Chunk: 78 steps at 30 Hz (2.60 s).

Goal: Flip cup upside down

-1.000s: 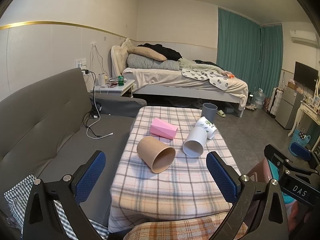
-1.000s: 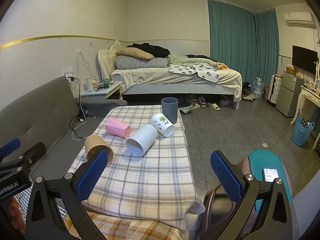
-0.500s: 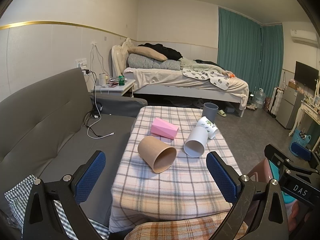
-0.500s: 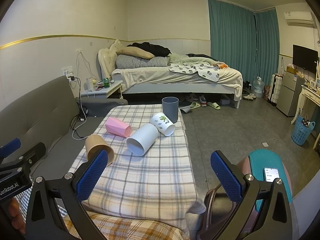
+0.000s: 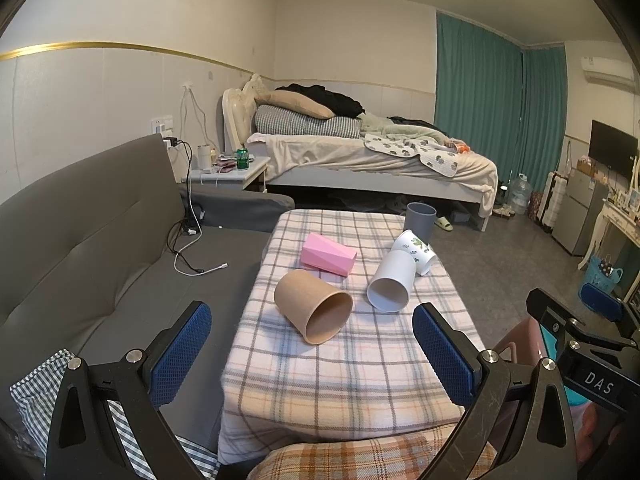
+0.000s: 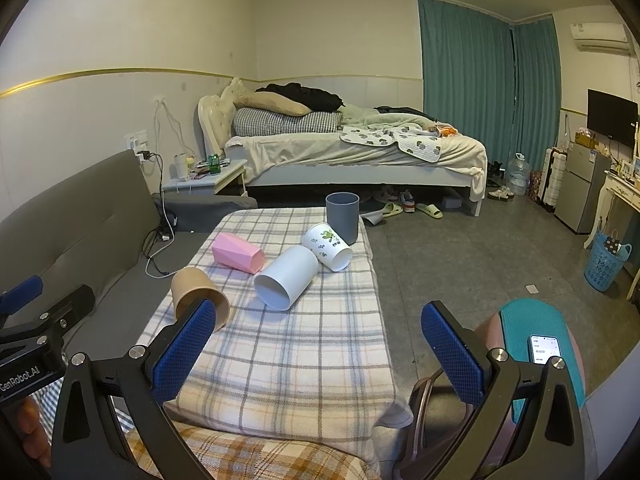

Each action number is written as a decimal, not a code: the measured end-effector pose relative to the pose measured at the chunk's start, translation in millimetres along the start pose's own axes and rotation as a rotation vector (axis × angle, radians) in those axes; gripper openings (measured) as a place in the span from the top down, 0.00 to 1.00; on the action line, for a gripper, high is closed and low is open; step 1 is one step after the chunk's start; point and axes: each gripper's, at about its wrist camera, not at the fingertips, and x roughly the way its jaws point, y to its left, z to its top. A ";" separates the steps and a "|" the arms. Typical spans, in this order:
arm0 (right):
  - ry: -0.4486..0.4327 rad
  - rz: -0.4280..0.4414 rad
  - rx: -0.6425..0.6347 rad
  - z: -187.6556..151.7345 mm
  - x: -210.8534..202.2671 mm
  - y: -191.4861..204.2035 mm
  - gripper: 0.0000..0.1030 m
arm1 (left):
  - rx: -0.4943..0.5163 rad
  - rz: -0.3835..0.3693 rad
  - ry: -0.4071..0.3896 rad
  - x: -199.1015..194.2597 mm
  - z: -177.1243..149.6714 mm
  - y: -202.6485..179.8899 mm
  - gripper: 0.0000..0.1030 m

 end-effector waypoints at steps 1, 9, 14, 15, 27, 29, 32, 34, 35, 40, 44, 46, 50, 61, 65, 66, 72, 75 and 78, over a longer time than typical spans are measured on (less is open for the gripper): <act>0.006 0.000 -0.001 0.2 1.1 0.9 0.00 | 0.001 0.002 0.001 -3.4 -0.6 -0.1 0.00; 0.032 0.004 -0.027 10.5 21.8 1.8 0.00 | -0.014 0.021 0.047 21.8 6.1 1.3 0.00; 0.060 -0.001 -0.013 25.0 56.3 -10.0 0.00 | -0.018 0.052 0.074 50.3 20.9 1.9 0.00; 0.064 -0.005 -0.007 29.9 66.2 -14.2 0.00 | -0.020 0.054 0.080 55.7 23.8 1.6 0.00; 0.148 -0.048 0.011 96.5 237.7 -47.6 0.00 | 0.001 0.077 0.157 188.4 73.1 -9.1 0.00; 0.177 -0.048 0.011 103.7 270.2 -48.9 0.00 | 0.006 0.077 0.167 211.3 81.5 -12.4 0.00; 0.214 -0.046 -0.005 112.4 316.6 -47.8 0.00 | 0.011 0.084 0.185 247.1 93.0 -16.4 0.00; 0.231 -0.052 -0.029 114.5 344.7 -46.1 0.00 | 0.012 0.092 0.191 261.4 96.8 -17.5 0.00; 0.240 -0.056 -0.037 114.8 358.0 -45.2 0.00 | 0.009 0.093 0.197 270.5 98.7 -18.0 0.00; 0.278 -0.047 -0.013 119.7 415.2 -54.8 0.00 | 0.003 0.083 0.212 292.5 101.6 -18.2 0.00; 0.302 -0.034 -0.013 118.1 435.7 -57.3 0.13 | -0.001 0.077 0.227 302.0 100.0 -16.8 0.00; 0.315 -0.014 -0.004 117.7 441.6 -58.7 0.18 | -0.004 0.081 0.229 303.1 99.1 -15.4 0.00; 0.326 0.022 -0.012 119.5 444.5 -55.2 0.33 | 0.002 0.074 0.227 297.5 100.1 -14.9 0.00; 0.181 0.047 -0.065 153.9 359.7 -46.4 0.34 | 0.026 0.090 0.149 242.8 126.1 -15.4 0.00; 0.119 0.074 -0.058 173.2 297.9 -45.6 0.34 | 0.018 0.079 0.092 202.4 137.9 -16.4 0.00; 0.111 0.084 -0.056 174.6 279.5 -44.9 0.34 | 0.017 0.077 0.084 195.0 139.1 -15.9 0.00; 0.126 0.150 -0.065 149.4 187.6 -32.1 0.34 | 0.008 0.073 0.059 140.5 134.9 -6.2 0.00; 0.145 0.182 -0.066 119.2 147.9 -22.1 0.34 | 0.008 0.083 0.048 116.1 124.3 -0.7 0.00; 0.191 0.238 -0.038 81.3 121.6 -10.1 0.34 | 0.006 0.082 0.058 95.2 107.3 4.5 0.00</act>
